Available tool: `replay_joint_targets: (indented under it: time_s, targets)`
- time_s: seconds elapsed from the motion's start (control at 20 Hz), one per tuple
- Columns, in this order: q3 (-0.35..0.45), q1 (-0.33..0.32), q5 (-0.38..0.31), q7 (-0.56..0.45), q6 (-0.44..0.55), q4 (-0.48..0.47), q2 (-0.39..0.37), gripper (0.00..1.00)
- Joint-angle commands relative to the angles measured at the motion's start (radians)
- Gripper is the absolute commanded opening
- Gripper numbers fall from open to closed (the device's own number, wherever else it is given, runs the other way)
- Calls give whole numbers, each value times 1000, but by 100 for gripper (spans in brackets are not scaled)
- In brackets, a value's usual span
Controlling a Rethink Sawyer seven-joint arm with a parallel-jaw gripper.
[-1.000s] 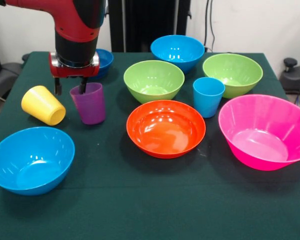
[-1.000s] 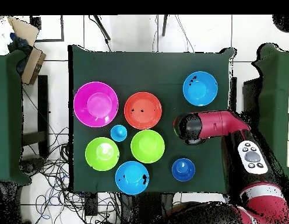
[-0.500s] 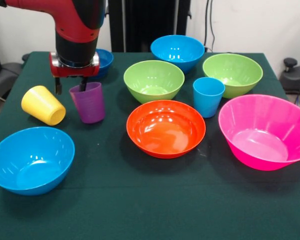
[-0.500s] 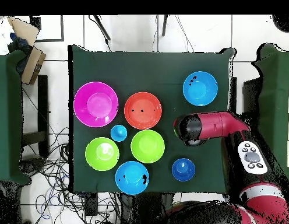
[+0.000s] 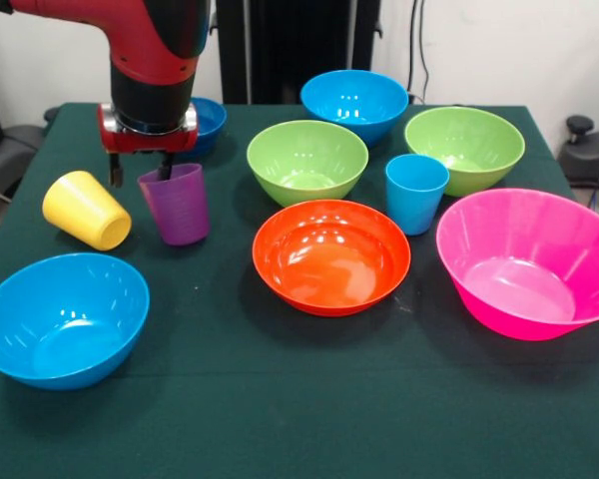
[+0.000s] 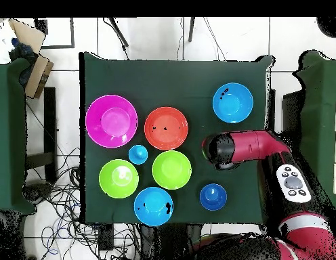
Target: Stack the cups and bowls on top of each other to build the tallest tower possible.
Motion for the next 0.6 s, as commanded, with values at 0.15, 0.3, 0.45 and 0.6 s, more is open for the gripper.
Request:
replay_joint_targets:
  time_s: [0.15, 0.3, 0.45, 0.6]
  targets:
    - [44, 5, -85, -39, -172, 41, 73, 100]
    - [49, -3, -87, -44, -203, 46, 77, 100]
    - [54, -7, -83, -68, -216, 44, 83, 100]
    - [56, -13, -75, -73, -239, 45, 87, 100]
